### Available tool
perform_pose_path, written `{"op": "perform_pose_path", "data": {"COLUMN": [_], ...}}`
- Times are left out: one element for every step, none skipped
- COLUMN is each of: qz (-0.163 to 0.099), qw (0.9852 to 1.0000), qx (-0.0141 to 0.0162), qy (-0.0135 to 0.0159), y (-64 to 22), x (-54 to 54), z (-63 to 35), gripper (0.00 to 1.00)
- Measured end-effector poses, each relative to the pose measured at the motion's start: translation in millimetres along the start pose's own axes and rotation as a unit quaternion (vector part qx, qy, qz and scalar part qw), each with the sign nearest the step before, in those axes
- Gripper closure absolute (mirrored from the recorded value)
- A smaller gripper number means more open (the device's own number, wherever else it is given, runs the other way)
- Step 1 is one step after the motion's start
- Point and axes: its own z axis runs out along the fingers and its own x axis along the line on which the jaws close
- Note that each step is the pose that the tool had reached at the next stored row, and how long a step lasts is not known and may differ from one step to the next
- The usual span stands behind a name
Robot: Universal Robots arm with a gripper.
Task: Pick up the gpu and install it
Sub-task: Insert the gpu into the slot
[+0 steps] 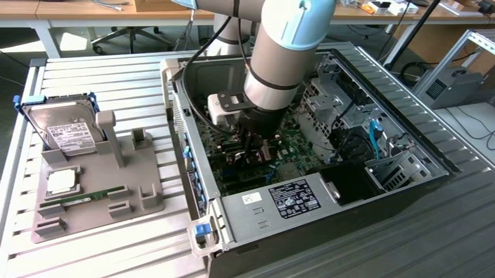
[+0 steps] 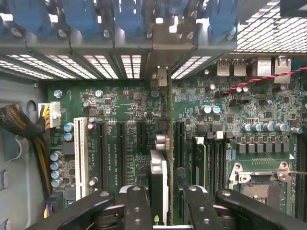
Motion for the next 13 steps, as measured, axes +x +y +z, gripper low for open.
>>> {"op": "perform_pose_path", "data": {"qz": [0.000, 0.000, 0.000, 0.000, 0.000, 0.000, 0.000, 0.000, 0.000, 0.000, 0.000, 0.000, 0.000], "qw": [1.0000, 1.0000, 1.0000, 1.0000, 1.0000, 1.0000, 1.0000, 1.0000, 1.0000, 1.0000, 1.0000, 1.0000, 1.0000], "qx": [0.0000, -0.0001, -0.0001, 0.0000, 0.0000, 0.0000, 0.0000, 0.0000, 0.0000, 0.0000, 0.0000, 0.0000, 0.0000], "qy": [0.0000, 0.0002, 0.0002, 0.0001, 0.0001, 0.0001, 0.0001, 0.0000, 0.0001, 0.0002, 0.0001, 0.0001, 0.0002], "y": [0.0, 0.0, 0.1, 0.2, 0.2, 0.3, 0.4, 0.5, 0.6, 0.7, 0.7, 0.8, 0.9], "x": [0.0, 0.0, -0.1, -0.3, -0.5, -0.8, -0.9, -1.2, -1.4, -1.6, -1.7, -1.9, -2.2], "z": [0.0, -0.6, -2.4, -5.0, -7.7, -11.2, -14.0, -17.5, -20.5, -23.3, -25.7, -28.6, -31.9], "gripper": [0.67, 0.67, 0.67, 0.67, 0.67, 0.67, 0.67, 0.67, 0.67, 0.67, 0.67, 0.67, 0.67]}}
